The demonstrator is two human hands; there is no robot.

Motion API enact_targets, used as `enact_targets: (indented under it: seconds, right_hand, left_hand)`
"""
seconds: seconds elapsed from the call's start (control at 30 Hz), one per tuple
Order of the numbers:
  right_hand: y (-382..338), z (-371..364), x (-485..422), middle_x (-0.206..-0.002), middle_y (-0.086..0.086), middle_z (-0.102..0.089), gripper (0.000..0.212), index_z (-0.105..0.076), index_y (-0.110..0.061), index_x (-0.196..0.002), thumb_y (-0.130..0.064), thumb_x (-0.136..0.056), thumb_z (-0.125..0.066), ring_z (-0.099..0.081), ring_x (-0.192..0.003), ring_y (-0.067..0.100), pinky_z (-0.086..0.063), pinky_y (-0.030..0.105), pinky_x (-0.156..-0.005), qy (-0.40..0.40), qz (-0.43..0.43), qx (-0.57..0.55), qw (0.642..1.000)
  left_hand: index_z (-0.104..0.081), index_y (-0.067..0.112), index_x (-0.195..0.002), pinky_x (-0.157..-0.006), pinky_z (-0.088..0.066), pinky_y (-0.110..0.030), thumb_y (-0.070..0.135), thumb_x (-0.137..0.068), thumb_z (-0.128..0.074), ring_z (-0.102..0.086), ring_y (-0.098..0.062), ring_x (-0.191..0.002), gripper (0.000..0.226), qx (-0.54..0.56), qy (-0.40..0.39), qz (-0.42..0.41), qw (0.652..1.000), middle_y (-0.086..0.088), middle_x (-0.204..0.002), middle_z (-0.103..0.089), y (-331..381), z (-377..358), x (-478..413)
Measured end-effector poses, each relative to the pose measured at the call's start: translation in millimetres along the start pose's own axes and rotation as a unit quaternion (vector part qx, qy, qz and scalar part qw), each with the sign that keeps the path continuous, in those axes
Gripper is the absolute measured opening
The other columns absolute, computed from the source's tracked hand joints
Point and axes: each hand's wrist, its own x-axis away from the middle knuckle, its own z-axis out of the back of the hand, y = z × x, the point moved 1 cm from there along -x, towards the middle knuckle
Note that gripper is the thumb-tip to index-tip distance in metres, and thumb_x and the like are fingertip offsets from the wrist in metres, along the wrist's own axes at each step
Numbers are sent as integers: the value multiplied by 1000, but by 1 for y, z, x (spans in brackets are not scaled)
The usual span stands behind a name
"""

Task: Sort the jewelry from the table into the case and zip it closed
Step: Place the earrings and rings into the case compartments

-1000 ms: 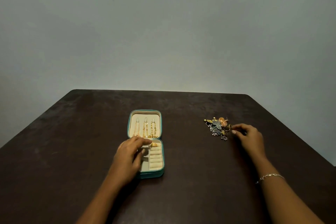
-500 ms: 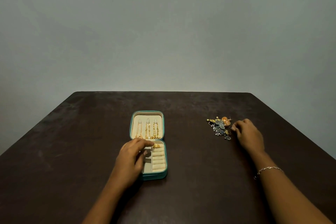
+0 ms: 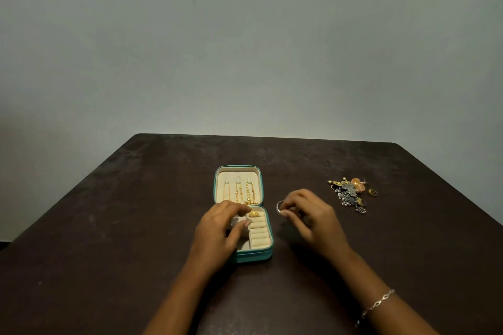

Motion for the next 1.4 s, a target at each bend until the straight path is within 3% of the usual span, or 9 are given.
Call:
enact_targets:
  seconds: [0.17,0.3,0.37,0.5,0.73,0.93,1.07,1.23,1.4]
  right_hand:
    - [-29,-23,-7,-90,1,-63,20,-63,-13,-87,-28,-83,-51,-57,-82,6,-41,9,-74,-61,56,7,997]
    - [-33,-25,-7,-91,0,-63,13,-60,-16,-88,-24,-81,-52,-56,-84,4,-39,5,-77,-72,42,-18,996]
    - [-35,-24,-7,-89,-5,-61,10,-57,-18,-88,-16,-79,-59,-54,-80,1,-42,7,-73,-57,12,-62,996]
    - [-37,-20,-6,-88,-10,-64,23,-64,-15,-95,-1,-77,-67,-60,-82,3,-49,15,-71,-39,-94,-172,980]
    - [-34,-17,-8,-81,-9,-66,16,-70,-18,-82,-3,-76,-69,-61,-77,4,-46,14,-66,-42,-137,-197,970]
    - [-21,-6,-22,-77,-13,-62,16,-70,-17,-83,-5,-73,-73,-57,-77,6,-43,13,-65,-64,-104,-79,989]
    - [-24,-12,-26,-86,-5,-65,14,-70,-15,-87,-9,-75,-72,-55,-81,9,-44,22,-70,-124,-60,3,990]
    - [-28,-22,-28,-95,-1,-65,13,-70,-17,-93,-18,-80,-68,-50,-86,11,-31,11,-64,-152,-18,70,986]
    - [-30,-27,-30,-100,1,-65,14,-66,-17,-97,-18,-83,-64,-53,-92,16,-36,22,-67,-175,4,108,979]
  left_hand:
    - [-66,22,-96,-80,-46,-31,47,-78,-41,-57,-9,-92,40,-9,0,-7,1000,9,-94,-65,1,-1,0]
    - [-66,20,-86,-77,-46,-32,30,-80,-54,-56,-7,-83,17,0,2,-4,1000,11,-84,-63,0,-1,-1]
    - [-66,19,-81,-76,-46,-32,28,-78,-55,-57,-7,-80,16,0,3,-5,1000,11,-80,-63,0,-1,-1]
    - [-67,19,-77,-78,-47,-38,29,-75,-55,-58,-7,-78,16,27,6,17,999,18,-74,-60,2,-2,-2]
    - [-63,29,-78,-83,-47,-46,30,-73,-60,-59,-8,-83,6,55,1,25,998,19,-77,-62,-2,-5,-3]
    - [-57,26,-110,-95,-41,-32,22,-79,-68,-47,-10,-111,33,-23,-42,37,998,12,-115,-53,-5,-4,-3]
    - [-55,25,-114,-94,-43,-33,23,-81,-66,-46,-11,-113,35,-23,-55,30,998,11,-119,-50,-6,-5,-3]
    - [-53,27,-117,-95,-42,-31,26,-82,-65,-44,-12,-114,36,-31,-63,35,997,12,-120,-49,-8,-4,-3]
    - [-53,27,-117,-96,-39,-27,27,-83,-64,-42,-10,-116,36,-33,-70,34,996,12,-121,-50,-7,-3,-4]
